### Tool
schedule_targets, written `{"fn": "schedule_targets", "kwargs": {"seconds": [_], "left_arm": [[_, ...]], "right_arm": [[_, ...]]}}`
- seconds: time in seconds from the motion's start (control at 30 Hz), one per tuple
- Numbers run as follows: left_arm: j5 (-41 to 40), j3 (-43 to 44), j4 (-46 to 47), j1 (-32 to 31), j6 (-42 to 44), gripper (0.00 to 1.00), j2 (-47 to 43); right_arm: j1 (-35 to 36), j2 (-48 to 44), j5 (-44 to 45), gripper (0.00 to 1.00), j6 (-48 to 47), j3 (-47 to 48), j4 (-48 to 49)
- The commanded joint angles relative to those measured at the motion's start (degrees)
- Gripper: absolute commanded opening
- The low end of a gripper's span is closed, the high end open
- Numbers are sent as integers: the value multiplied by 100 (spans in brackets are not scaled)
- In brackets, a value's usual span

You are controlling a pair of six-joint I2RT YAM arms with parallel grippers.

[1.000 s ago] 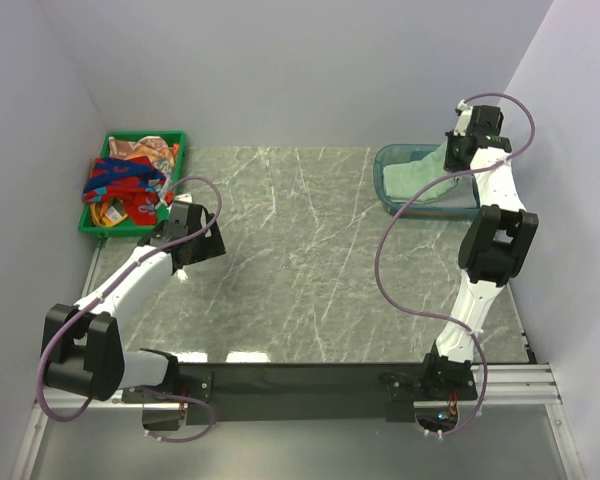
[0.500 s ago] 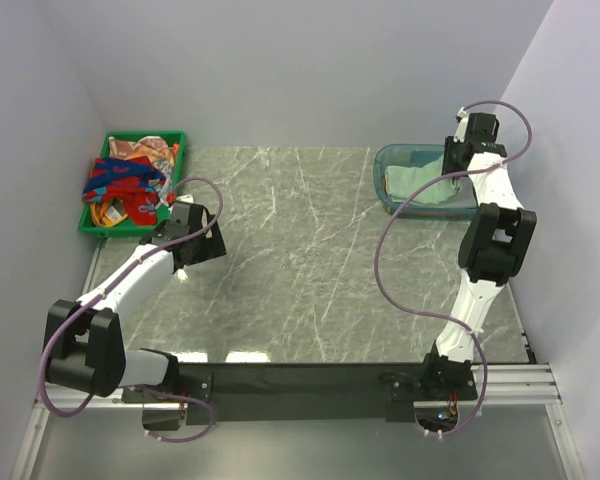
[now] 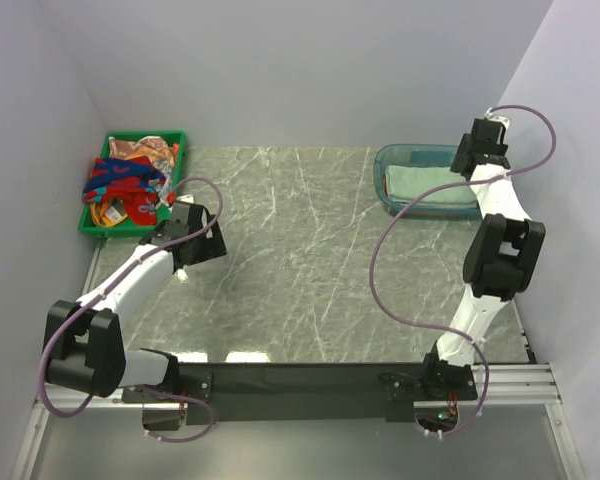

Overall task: Fold and stack the towels
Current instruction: Neatly place the folded towel into the bin

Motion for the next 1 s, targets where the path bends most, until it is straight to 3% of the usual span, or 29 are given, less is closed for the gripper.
{"fn": "schedule_targets", "kwargs": {"seconds": [0.0,0.03,0.27,0.37,0.7,0.97], "left_arm": [[100,196,150,27,118,99,-251],[126,196,159,18,118,99,-269],[170,143,176,27,126,99,-559],[214,125,194,27,126,99,-682],[249,99,211,62,135,99,-998],[320,64,238,115,118,99,-1183]], "right_arm": [[-27,-670,-310,67,352,-224,825],[-10,-740,-683,66,283,-347,886],[289,-381,-2803,23,747,-479,799],[464,-179,-3472,15,1002,-506,852],[887,787,-3939,14,1521,-172,263],[922,587,-4246,16,1644,-199,254]]}}
